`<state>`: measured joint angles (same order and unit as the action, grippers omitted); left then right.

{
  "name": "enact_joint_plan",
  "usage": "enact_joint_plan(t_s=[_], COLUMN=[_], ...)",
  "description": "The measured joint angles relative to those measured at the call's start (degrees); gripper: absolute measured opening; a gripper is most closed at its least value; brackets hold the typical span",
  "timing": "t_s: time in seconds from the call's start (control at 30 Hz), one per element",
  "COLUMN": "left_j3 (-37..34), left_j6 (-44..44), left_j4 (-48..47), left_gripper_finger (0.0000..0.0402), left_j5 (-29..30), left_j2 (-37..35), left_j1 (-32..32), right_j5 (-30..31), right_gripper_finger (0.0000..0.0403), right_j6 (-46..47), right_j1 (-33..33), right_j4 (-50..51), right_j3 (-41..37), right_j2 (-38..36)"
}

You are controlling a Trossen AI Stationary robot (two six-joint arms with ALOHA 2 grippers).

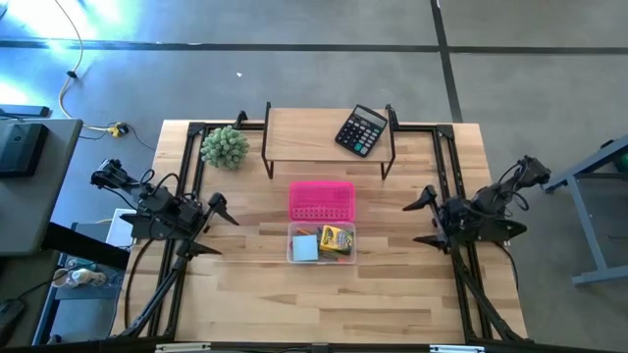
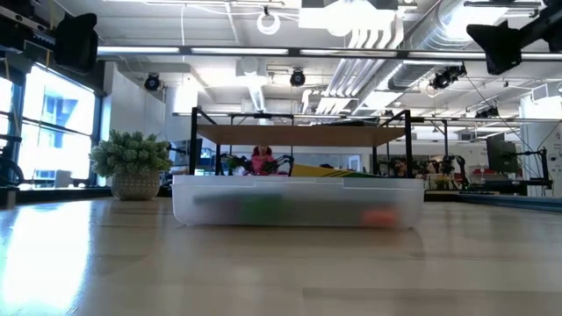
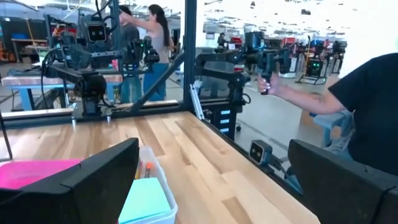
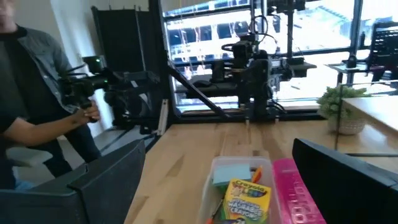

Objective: Pack school essentials
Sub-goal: Return to Home Position

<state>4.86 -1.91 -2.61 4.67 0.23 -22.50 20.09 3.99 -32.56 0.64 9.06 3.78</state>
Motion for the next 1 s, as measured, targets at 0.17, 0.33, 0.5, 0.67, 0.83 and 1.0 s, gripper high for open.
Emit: enact_joint_plan(t_s=[0.17,0.33,0.5,0.67,0.83,1.0], left_j3=[0.0,0.0,0.0,0.0,0.0,0.0], left_j6=[-0.3,0.1,0.6,0.2,2.7,4.3], left_j4=[-2.0,-4.2,-7.2,-9.1,-8.8,-8.7], left_gripper_finger=[0.0400,0.0400,0.0400,0.0400,0.0400,0.0400], left_j5=[0.0,0.3,0.6,4.2,9.5,11.4], left_j2=[0.0,0.0,0.0,0.0,0.0,0.0], left_j1=[0.0,0.0,0.0,0.0,0.0,3.1], right_j5=[-3.6,-3.8,-3.8,-1.9,1.0,3.3], right_gripper_finger=[0.0397,0.0397,0.0397,0.0397,0.0397,0.0397], right_j6=[-0.5,0.0,0.0,-0.5,-2.9,-5.2], right_j1=[0.0,0.0,0.0,0.1,0.4,4.4], right_j4=[-3.3,-3.5,-4.2,-4.3,-4.5,-4.7], right_j3=[-4.9,-6.5,-8.2,-8.5,-8.5,-8.5], right_j2=[-3.6,-3.5,-3.6,-3.2,-3.2,-3.2])
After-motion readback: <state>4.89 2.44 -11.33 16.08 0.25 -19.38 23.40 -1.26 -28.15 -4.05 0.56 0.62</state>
